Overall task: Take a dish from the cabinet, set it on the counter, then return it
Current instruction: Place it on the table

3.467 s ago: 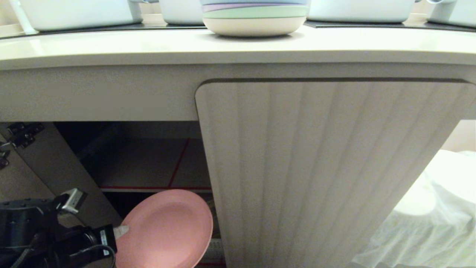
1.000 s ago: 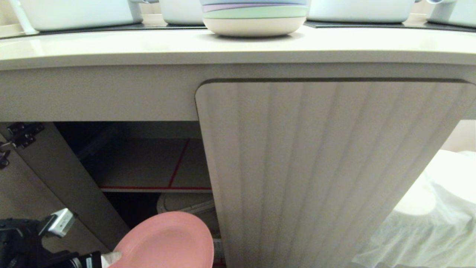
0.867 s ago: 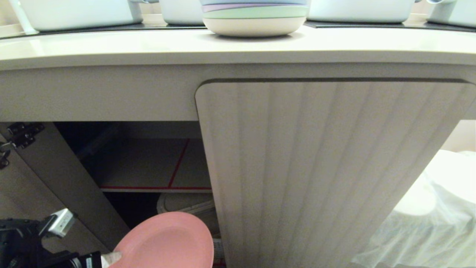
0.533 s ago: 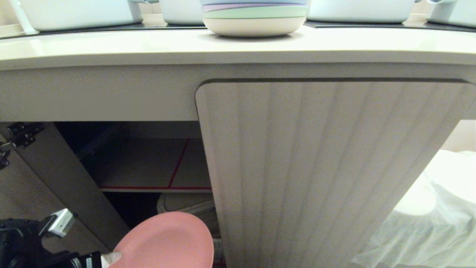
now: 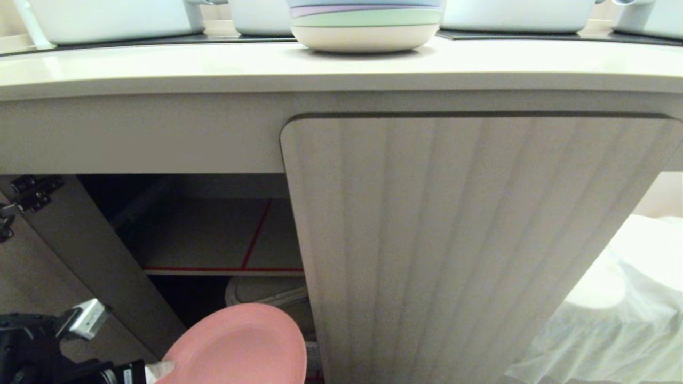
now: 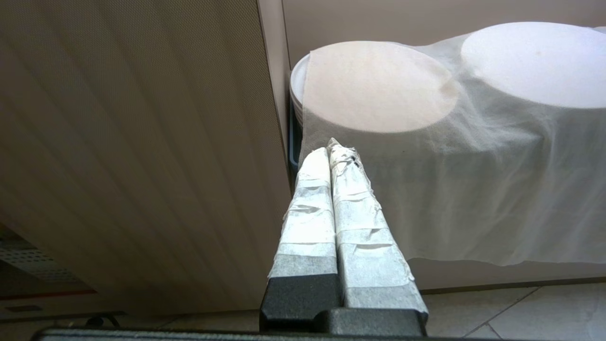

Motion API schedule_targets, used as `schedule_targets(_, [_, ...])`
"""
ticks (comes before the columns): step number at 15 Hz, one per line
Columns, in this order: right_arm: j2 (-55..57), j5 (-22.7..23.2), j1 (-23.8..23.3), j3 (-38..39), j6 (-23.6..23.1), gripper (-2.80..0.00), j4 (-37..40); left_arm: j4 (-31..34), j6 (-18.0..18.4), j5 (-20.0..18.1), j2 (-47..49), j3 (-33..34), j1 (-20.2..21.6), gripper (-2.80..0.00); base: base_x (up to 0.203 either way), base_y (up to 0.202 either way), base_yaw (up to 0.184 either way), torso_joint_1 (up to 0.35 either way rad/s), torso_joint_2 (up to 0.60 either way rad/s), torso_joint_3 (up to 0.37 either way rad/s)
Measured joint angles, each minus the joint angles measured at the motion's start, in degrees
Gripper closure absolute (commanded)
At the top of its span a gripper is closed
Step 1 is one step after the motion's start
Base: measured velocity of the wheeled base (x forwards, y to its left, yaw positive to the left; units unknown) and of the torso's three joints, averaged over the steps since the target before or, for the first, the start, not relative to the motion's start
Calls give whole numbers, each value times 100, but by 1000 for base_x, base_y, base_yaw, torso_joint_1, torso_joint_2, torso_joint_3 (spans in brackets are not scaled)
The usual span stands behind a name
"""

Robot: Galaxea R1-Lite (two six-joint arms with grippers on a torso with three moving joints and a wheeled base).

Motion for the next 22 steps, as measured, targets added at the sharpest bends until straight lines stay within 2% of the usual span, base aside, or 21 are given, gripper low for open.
schedule_targets(5, [0, 0, 0, 0, -3, 0, 10, 6, -3, -1, 0, 11, 0, 0, 0, 0, 0, 43, -199, -200])
schedule_targets(22, [0, 1, 0, 0, -4, 0, -1, 2, -3, -12, 11, 7, -1, 0, 0, 0, 0, 198, -493, -287])
